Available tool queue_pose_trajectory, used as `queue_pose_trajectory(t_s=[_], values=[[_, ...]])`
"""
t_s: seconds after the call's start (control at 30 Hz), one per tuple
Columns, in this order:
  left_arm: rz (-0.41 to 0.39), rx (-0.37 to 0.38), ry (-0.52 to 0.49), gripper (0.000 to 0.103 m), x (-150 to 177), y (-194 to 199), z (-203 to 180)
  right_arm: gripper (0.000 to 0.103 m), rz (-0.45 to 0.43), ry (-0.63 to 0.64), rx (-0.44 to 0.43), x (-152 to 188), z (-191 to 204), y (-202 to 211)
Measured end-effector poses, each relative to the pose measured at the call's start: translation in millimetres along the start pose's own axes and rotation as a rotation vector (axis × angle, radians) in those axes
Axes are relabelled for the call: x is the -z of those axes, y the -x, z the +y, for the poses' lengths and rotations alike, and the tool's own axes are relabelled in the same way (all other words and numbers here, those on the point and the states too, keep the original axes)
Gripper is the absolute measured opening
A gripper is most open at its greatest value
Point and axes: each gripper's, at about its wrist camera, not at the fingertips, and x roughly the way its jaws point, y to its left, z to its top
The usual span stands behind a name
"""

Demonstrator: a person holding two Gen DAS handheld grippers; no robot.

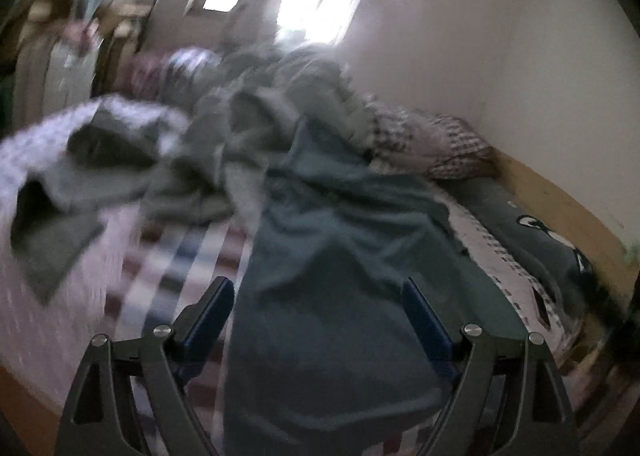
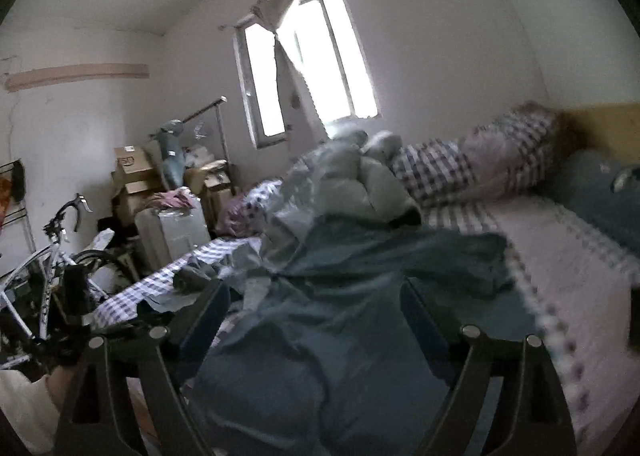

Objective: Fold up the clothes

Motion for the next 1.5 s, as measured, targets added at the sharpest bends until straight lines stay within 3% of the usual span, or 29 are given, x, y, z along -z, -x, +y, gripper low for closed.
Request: queue_pose_trajectory(t_s=[0.17, 0.3, 0.4, 0.7, 0.93, 1.2, 1.33, 1.5], values=[[0.059, -0.027, 0.198, 0.089, 30, -5, 29, 0.090, 0.186, 0.106, 0.032, 52, 13, -41], [0.094, -0.011, 0.324, 0.089, 50, -7, 40, 0.090, 0.221, 0.165, 0.052, 66, 13, -52], [0.103, -0.012, 0.391, 0.089, 60, -9, 49, 0.090, 0.246, 0.138, 0.049, 71, 8, -55], [0.162, -0.050, 0.451, 0.089, 78, -27, 66, 0.090, 0.278, 0.147, 0.033, 73, 12, -62], [0.239, -0.037, 0.461, 0.089, 95, -44, 64, 0.090, 0.298, 0.180, 0.020, 79, 20, -67], [0.296, 0.090, 0.612, 0.089, 109, -44, 73, 0.090, 0.321, 0.197, 0.005, 86, 26, -74], [0.332, 0.148, 0.629, 0.089, 113, -49, 60, 0.090, 0.336, 0.198, -0.004, 91, 28, -78], [0.312, 0.171, 0.640, 0.089, 112, -43, 51, 0.090, 0.345, 0.242, -0.028, 97, 36, -79]])
